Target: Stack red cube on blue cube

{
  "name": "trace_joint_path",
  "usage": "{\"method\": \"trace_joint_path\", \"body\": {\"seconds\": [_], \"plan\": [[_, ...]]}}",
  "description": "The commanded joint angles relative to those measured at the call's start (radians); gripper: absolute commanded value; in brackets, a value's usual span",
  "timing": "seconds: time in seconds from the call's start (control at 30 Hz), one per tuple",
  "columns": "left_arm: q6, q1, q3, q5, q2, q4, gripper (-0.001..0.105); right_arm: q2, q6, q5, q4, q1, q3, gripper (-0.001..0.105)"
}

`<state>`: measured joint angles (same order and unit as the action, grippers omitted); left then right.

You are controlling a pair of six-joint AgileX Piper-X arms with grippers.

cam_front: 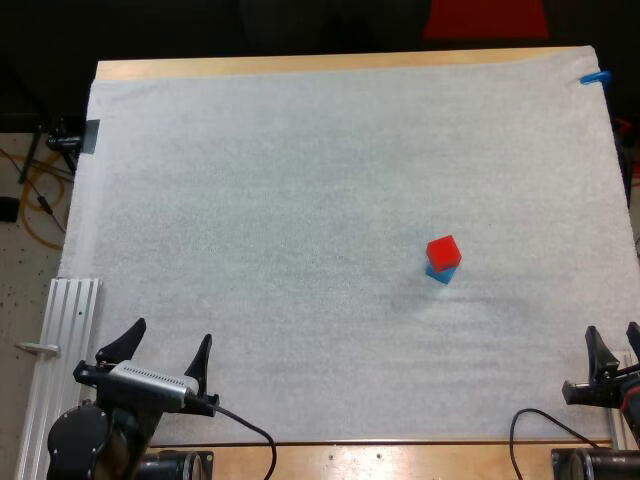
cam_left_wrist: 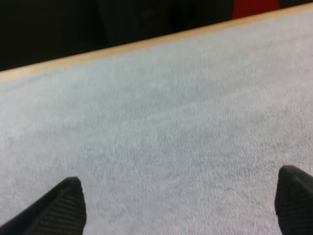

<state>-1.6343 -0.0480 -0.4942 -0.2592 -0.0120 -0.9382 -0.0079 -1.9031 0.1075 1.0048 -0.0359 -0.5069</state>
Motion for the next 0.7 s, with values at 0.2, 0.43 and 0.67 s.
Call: {"method": "trace_joint_path", "body": {"seconds": [0.2, 0.43, 0.67], "plan": [[-0.015, -0.002, 0.009, 0.008, -0.127, -0.021, 0.076, -0.043, -0.003, 0.006, -0.005, 0.001, -0.003, 0.049], [-0.015, -0.002, 0.009, 0.008, -0.127, -0.018, 0.076, -0.043, -0.003, 0.006, -0.005, 0.001, -0.003, 0.049], [-0.015, -0.002, 0.009, 0.008, -0.127, -0.018, 0.076, -0.043, -0.003, 0.006, -0.005, 0.001, -0.003, 0.049]]}}
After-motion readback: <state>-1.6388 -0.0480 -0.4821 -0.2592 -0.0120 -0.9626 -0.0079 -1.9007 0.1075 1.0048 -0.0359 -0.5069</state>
